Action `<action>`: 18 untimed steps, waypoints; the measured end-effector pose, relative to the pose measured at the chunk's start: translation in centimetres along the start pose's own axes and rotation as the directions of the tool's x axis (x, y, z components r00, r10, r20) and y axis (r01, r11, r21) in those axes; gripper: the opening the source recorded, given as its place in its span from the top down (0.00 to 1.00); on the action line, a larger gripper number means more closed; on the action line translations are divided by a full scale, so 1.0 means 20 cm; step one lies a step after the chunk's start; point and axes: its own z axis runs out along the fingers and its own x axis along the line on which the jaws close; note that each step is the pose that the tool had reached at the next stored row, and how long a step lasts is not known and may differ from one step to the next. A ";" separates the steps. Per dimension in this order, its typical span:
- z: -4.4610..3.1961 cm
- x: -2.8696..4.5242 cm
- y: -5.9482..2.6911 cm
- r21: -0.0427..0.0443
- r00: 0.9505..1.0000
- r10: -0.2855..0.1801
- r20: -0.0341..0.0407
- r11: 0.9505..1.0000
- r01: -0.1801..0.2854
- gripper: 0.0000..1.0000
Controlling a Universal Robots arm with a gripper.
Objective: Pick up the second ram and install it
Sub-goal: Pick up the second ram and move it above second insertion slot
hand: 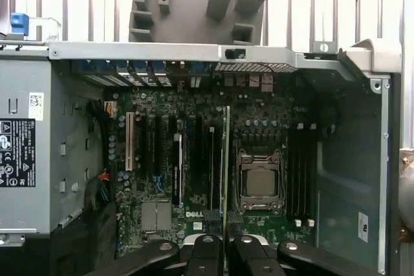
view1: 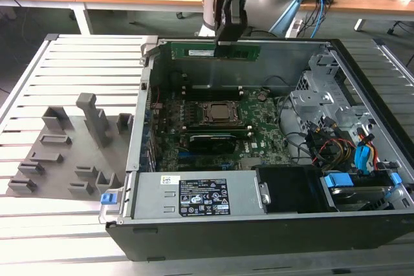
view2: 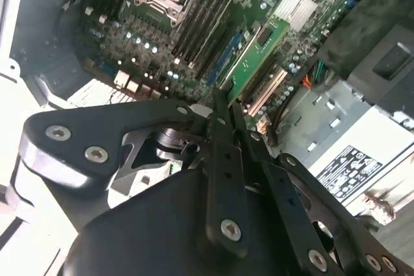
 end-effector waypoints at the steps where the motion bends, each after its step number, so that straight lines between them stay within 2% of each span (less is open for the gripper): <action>1: 0.003 -0.005 -0.027 -0.001 1.000 0.000 0.000 1.000 0.000 0.86; 3: 0.007 -0.011 -0.053 -0.002 1.000 -0.001 0.000 1.000 0.001 0.86; 5: 0.016 -0.024 -0.118 -0.004 1.000 -0.001 -0.001 1.000 0.001 0.86; 9: 0.023 -0.033 -0.167 -0.005 1.000 -0.001 -0.001 1.000 0.001 0.86; 13: 0.036 -0.049 -0.261 -0.007 1.000 -0.002 -0.002 1.000 0.002 0.86; 15: 0.039 -0.053 -0.283 -0.008 1.000 -0.002 -0.002 1.000 0.002 0.86; 16: 0.044 -0.058 -0.322 -0.009 1.000 -0.002 -0.002 1.000 0.002 0.86; 18: 0.048 -0.064 -0.350 -0.010 1.000 -0.002 -0.003 1.000 0.002 0.86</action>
